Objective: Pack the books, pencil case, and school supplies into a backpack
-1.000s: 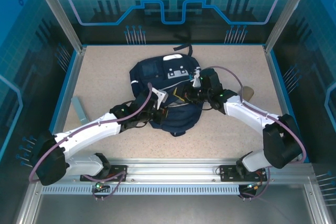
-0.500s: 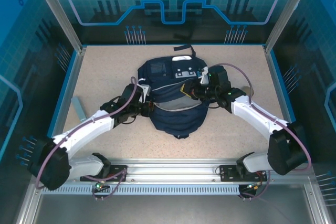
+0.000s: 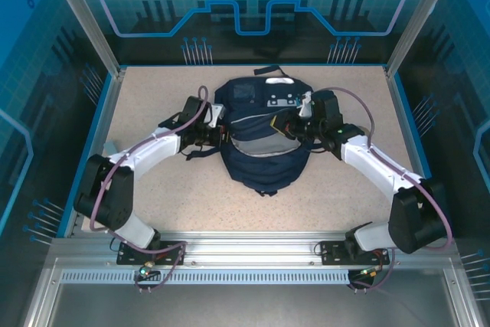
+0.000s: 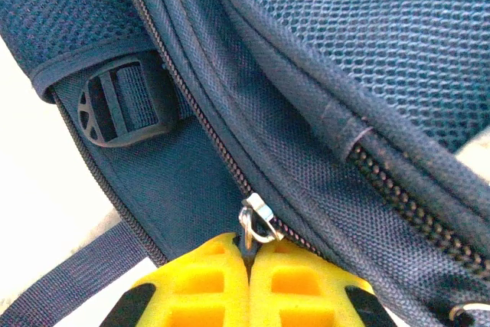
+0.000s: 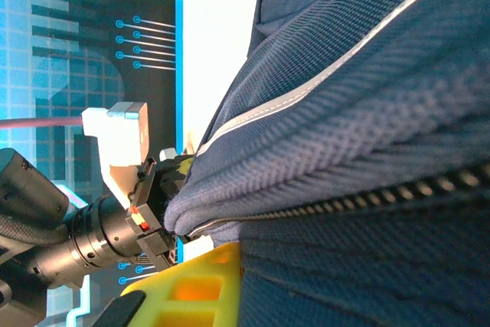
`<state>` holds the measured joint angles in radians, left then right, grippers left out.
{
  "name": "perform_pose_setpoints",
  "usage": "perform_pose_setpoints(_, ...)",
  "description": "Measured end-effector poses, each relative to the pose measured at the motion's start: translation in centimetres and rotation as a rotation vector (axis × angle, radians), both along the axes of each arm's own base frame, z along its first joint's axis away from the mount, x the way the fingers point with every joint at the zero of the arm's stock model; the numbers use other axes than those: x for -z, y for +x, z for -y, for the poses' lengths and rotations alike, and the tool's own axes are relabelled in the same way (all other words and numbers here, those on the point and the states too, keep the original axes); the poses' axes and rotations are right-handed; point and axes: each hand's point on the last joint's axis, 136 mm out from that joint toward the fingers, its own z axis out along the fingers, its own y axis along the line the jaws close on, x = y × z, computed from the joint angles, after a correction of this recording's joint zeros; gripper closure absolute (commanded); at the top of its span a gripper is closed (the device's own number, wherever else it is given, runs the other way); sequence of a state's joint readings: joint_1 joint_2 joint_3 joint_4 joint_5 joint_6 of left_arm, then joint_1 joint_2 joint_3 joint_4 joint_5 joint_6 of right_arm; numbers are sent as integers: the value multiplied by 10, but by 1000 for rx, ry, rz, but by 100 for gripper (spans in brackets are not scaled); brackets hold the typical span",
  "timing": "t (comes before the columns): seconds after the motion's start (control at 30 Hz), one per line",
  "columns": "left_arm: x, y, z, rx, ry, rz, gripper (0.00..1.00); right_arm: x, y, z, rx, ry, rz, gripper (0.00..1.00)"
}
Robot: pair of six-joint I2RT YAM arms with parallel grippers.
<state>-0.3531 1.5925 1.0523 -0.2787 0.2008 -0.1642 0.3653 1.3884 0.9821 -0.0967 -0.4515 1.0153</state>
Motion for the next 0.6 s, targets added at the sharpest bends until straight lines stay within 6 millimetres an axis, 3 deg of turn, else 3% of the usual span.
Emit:
perform_pose_setpoints(0.3,2,17,-8,-14,-31,6,75,6,8,2,7,2,-8,93)
perform_pose_setpoints(0.6,-17,22,-57,-211,-34,47,38,12,10,1,-3,14,-34,91)
